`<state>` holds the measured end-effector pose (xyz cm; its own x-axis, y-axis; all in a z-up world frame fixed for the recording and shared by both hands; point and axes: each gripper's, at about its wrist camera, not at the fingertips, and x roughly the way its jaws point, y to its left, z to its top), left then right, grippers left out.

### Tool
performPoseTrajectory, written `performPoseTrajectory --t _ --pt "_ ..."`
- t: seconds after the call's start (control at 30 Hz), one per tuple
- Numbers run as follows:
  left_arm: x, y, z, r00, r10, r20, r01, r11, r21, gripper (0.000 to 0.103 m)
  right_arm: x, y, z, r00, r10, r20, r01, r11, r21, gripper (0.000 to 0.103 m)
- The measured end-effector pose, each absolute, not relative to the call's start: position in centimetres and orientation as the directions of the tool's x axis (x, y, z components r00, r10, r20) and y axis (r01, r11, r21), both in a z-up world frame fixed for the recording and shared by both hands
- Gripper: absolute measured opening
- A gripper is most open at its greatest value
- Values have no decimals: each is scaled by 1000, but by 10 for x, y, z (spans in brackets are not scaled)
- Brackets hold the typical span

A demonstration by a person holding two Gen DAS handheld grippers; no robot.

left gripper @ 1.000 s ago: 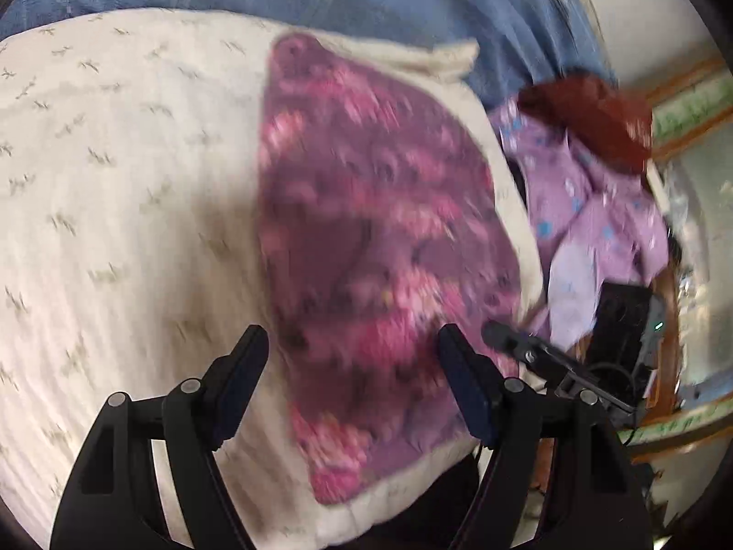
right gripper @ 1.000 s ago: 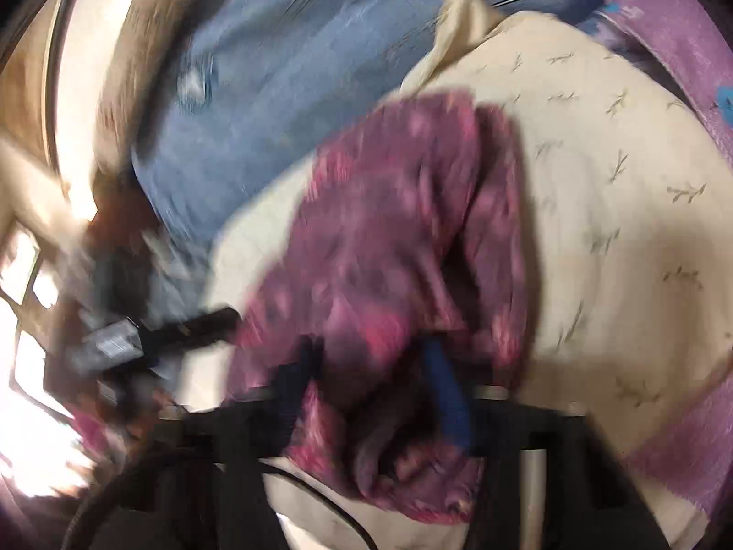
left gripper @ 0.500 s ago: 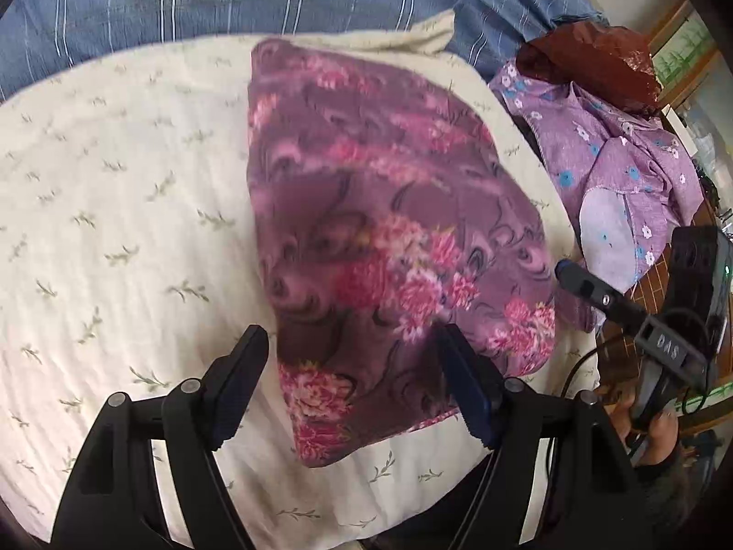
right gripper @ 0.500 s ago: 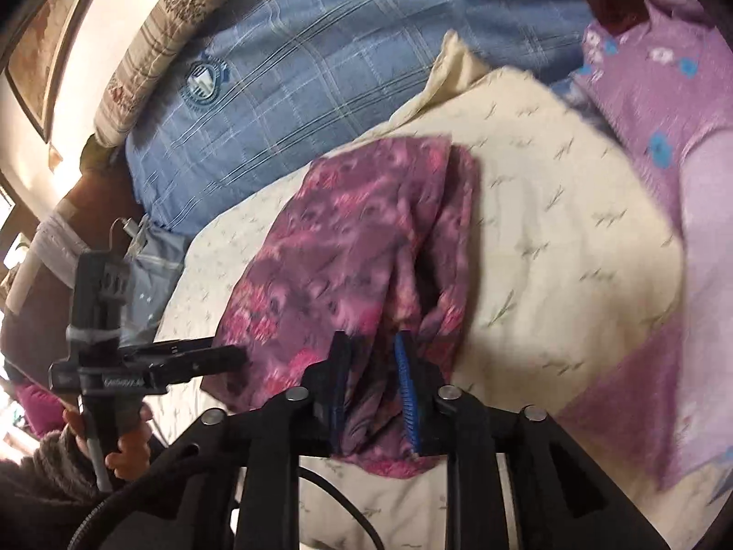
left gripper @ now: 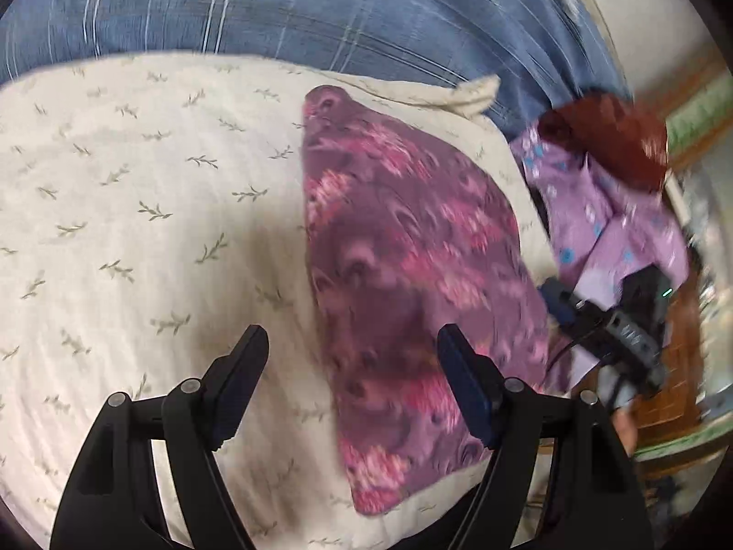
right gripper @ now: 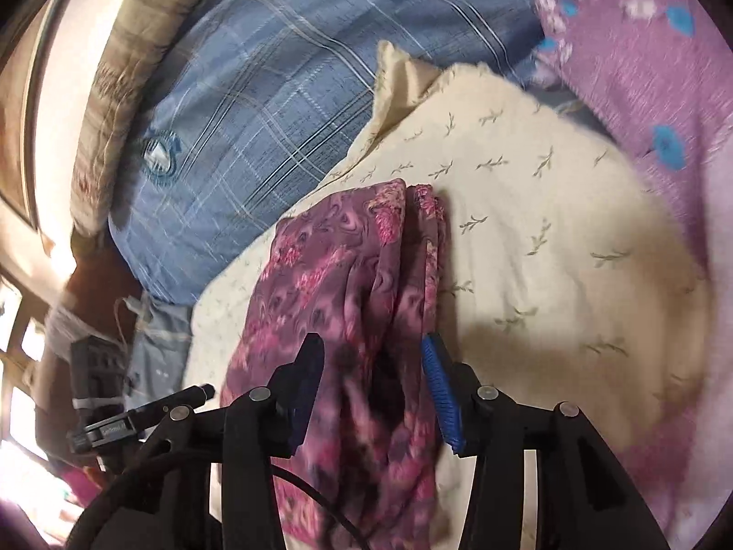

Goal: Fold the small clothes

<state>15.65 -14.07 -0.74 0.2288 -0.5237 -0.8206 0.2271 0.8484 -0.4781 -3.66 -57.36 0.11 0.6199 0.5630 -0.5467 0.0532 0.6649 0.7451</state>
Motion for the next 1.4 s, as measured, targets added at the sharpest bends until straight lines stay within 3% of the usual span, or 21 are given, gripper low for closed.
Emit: performPoseTrajectory --t 0.17,0.3,0.4,0.43,0.5,0.57,0.6,0.63,0.67,0.77,0.83,1.13,1.23,1.3,1.4 --pt "190 -138 -41 134 -584 -801 120 811 -572 76 -6 -569 -22 591 603 -537 76 621 780 51" --pt "200 -154 -64 41 -659 -751 65 752 -656 77 3 -568 -37 551 688 -472 75 522 849 54" --pt "200 -164 -61 72 -669 -739 97 743 -663 85 -1 -577 -32 586 624 -517 55 606 794 57" --pt "201 -167 -62 65 -681 -729 98 731 -675 85 0 -578 -35 578 628 -521 52 609 791 64" --pt "203 -177 -68 27 -715 -699 90 698 -710 85 7 -574 -57 508 736 -447 56 489 870 68" --pt "200 -183 -64 50 -709 -703 108 704 -702 84 9 -569 -60 519 753 -405 44 449 892 68" --pt "198 -185 -62 65 -702 -709 122 711 -692 81 12 -562 -56 521 754 -400 17 459 888 68" --pt "197 -187 -60 76 -695 -715 130 718 -684 73 15 -556 -53 519 738 -431 20 493 870 58" --pt "195 -187 -58 89 -685 -723 138 727 -672 61 18 -546 -48 508 715 -480 15 550 835 47" --pt "190 -182 -50 122 -658 -743 161 752 -639 32 20 -526 -24 513 654 -556 -41 666 745 30" --pt "185 -172 -43 140 -666 -732 162 745 -647 29 18 -520 -4 534 639 -554 -72 687 723 27" --pt "172 -63 26 360 -599 -715 180 797 -577 28 29 -437 54 521 710 -474 -264 662 702 27" --pt "172 -23 26 391 -548 -739 135 829 -543 33 49 -398 55 505 738 -448 -297 636 712 27" --pt "173 -2 8 392 -487 -781 83 864 -497 43 65 -369 40 492 722 -485 -287 661 693 28" --pt "176 25 -43 332 -418 -846 -15 894 -448 49 87 -330 5 466 629 -622 -237 767 597 31"
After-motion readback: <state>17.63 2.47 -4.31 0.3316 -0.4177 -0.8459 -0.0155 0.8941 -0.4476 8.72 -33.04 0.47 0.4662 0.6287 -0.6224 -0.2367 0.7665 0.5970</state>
